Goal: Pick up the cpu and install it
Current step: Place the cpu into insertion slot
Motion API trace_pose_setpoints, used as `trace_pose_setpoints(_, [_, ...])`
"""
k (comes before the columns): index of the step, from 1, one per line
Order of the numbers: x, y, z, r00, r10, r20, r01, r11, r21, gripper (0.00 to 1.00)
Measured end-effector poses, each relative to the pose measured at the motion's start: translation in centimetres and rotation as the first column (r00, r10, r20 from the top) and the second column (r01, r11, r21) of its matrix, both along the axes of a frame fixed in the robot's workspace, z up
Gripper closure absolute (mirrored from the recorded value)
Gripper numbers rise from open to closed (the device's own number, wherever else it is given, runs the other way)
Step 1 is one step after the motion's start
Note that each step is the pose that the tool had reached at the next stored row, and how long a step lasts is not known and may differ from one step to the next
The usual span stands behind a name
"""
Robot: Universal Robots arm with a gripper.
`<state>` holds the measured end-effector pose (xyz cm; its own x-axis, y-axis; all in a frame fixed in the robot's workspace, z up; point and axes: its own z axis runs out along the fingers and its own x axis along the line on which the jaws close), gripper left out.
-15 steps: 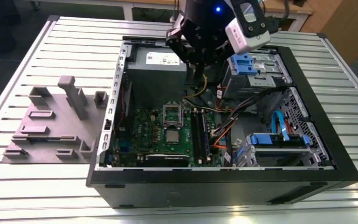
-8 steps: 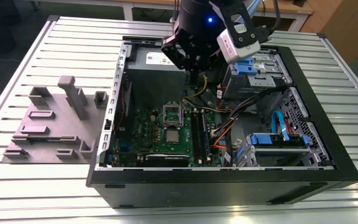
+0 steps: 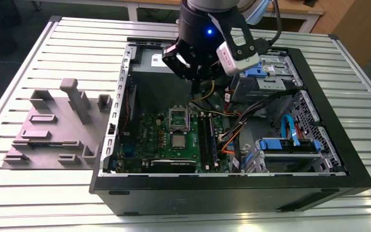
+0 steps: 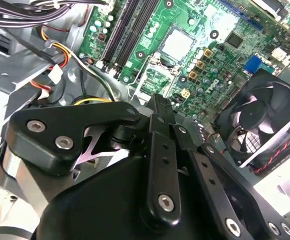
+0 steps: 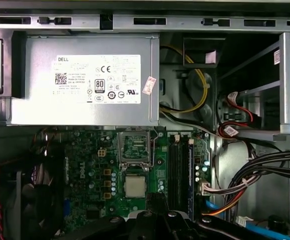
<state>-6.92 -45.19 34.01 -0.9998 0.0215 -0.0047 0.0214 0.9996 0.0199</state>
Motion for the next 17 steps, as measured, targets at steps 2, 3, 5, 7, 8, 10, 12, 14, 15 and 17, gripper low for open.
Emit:
trace_pose_setpoints(2, [-0.08, -0.01, -0.36, 1.0, 0.0, -0.0007, 0.0, 1.0, 0.0, 0.9])
trace_pose_setpoints(3, [-0.08, -0.01, -0.47, 1.0, 0.0, -0.0008, 0.0, 1.0, -0.0001, 0.9])
trace_pose_setpoints(5, [-0.08, -0.02, -0.5, 1.0, 0.0, -0.0009, 0.0, 1.0, -0.0003, 0.9])
trace_pose_setpoints(7, [-0.09, -0.02, -0.51, 1.0, 0.0, -0.0009, 0.0, 1.0, -0.0002, 0.9])
trace_pose_setpoints(8, [-0.09, -0.02, -0.52, 1.0, 0.0, -0.0009, 0.0, 1.0, -0.0001, 0.9])
trace_pose_setpoints(10, [-0.1, -0.09, -0.61, 1.0, 0.0, -0.0007, 0.0, 1.0, 0.0002, 0.9])
trace_pose_setpoints(12, [-0.12, -0.32, -0.85, 1.0, 0.0, -0.0008, 0.0, 1.0, 0.0001, 0.9])
trace_pose_setpoints(14, [-0.15, -0.63, -1.18, 1.0, 0.0, -0.0009, 0.0, 1.0, 0.0, 0.9])
trace_pose_setpoints(15, [-0.16, -0.78, -1.36, 1.0, 0.0, -0.0008, 0.0, 1.0, 0.0001, 0.9])
trace_pose_setpoints(17, [-0.19, -1.08, -1.71, 1.0, 0.0, -0.001, 0.0, 1.0, 0.0, 0.9])
